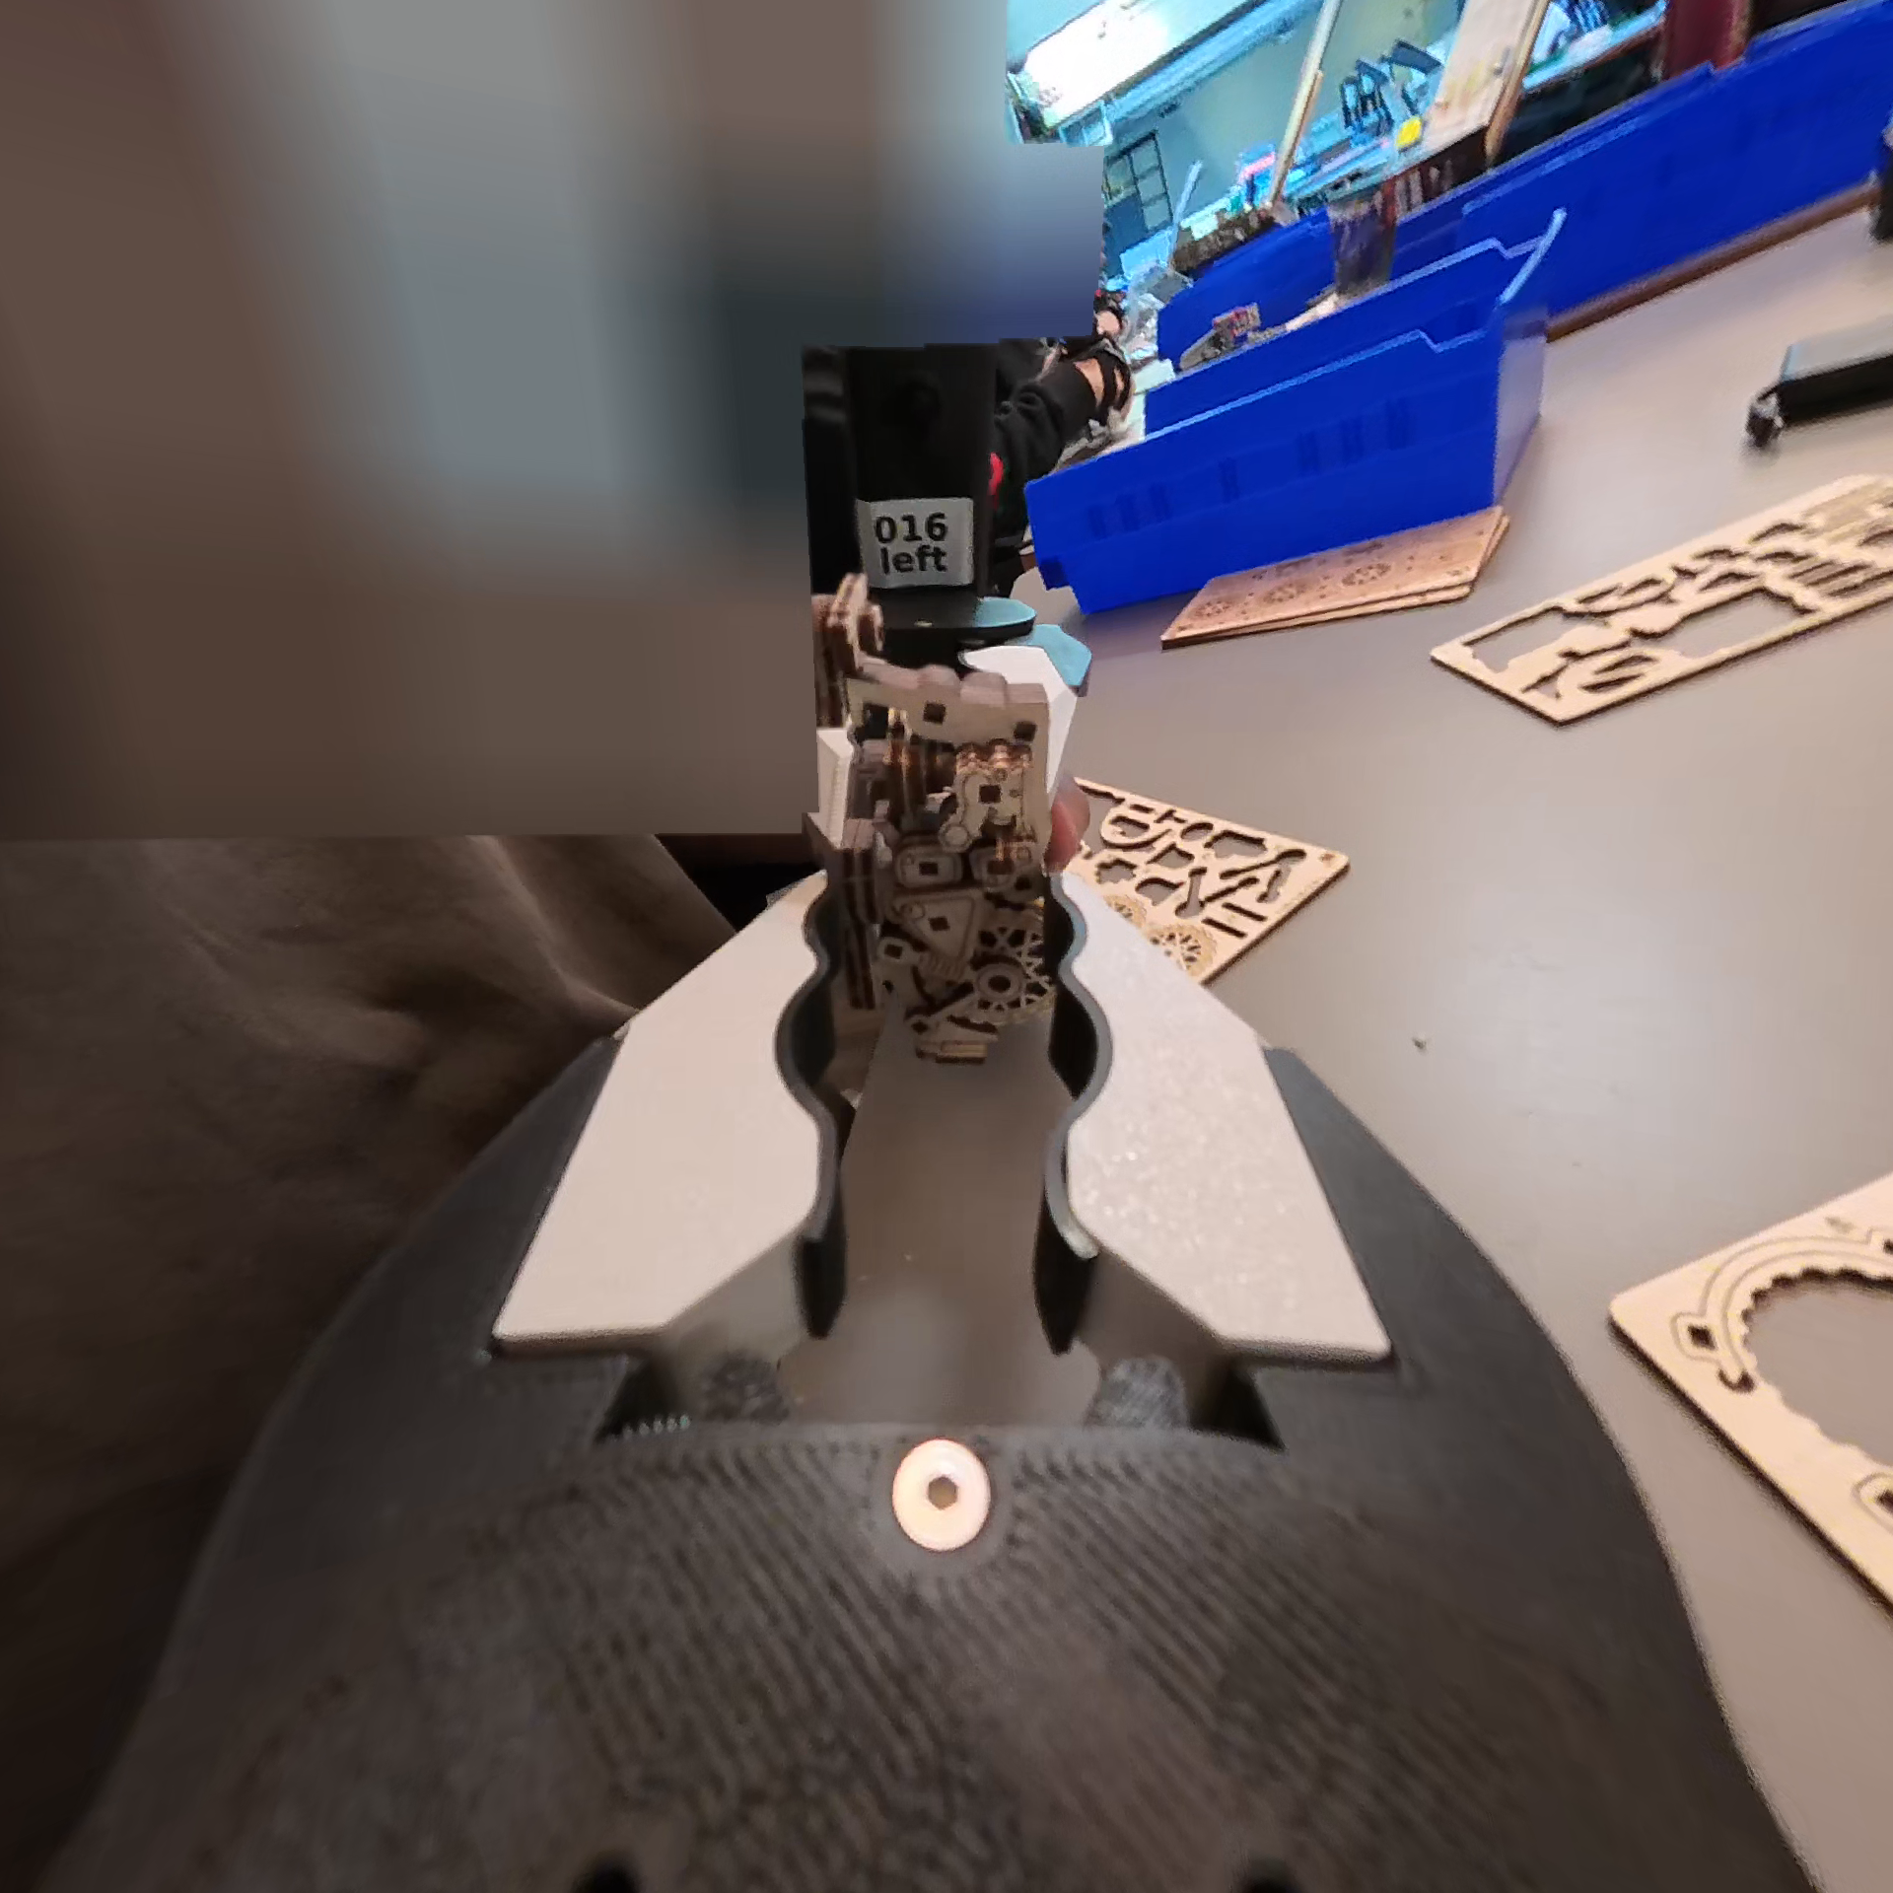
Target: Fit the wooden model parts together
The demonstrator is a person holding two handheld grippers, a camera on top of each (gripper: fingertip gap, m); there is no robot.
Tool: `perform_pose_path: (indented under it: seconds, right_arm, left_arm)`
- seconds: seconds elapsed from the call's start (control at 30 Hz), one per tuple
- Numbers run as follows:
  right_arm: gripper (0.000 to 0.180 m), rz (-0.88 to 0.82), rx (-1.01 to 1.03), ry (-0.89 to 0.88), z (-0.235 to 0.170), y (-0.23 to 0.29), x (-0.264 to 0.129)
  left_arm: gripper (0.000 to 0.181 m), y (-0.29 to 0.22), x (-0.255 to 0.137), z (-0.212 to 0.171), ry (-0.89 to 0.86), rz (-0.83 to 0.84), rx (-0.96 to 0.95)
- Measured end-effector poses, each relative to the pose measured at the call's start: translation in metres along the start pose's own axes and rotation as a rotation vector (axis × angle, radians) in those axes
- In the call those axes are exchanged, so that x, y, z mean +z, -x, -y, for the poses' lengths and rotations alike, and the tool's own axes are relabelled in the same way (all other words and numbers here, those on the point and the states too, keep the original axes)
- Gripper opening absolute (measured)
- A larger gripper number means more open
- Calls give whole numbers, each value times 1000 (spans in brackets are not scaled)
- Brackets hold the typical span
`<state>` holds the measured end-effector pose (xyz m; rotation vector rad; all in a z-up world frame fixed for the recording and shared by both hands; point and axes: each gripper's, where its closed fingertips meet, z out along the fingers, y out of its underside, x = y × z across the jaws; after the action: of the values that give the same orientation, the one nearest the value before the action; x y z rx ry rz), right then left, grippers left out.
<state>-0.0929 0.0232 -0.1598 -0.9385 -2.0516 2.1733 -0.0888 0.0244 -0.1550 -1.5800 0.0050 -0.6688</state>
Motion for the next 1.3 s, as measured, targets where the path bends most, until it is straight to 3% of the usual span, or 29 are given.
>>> perform_pose_path:
  seconds: [0.77,1.3]
  right_arm:
    - [37,46,161,-8,-2,-2,0]
    - [37,39,108,8,1,2,-2]
  left_arm:
    - [29,1,-2,-2,1,-22,-30]
    - [28,-3,1,2,-19,7,34]
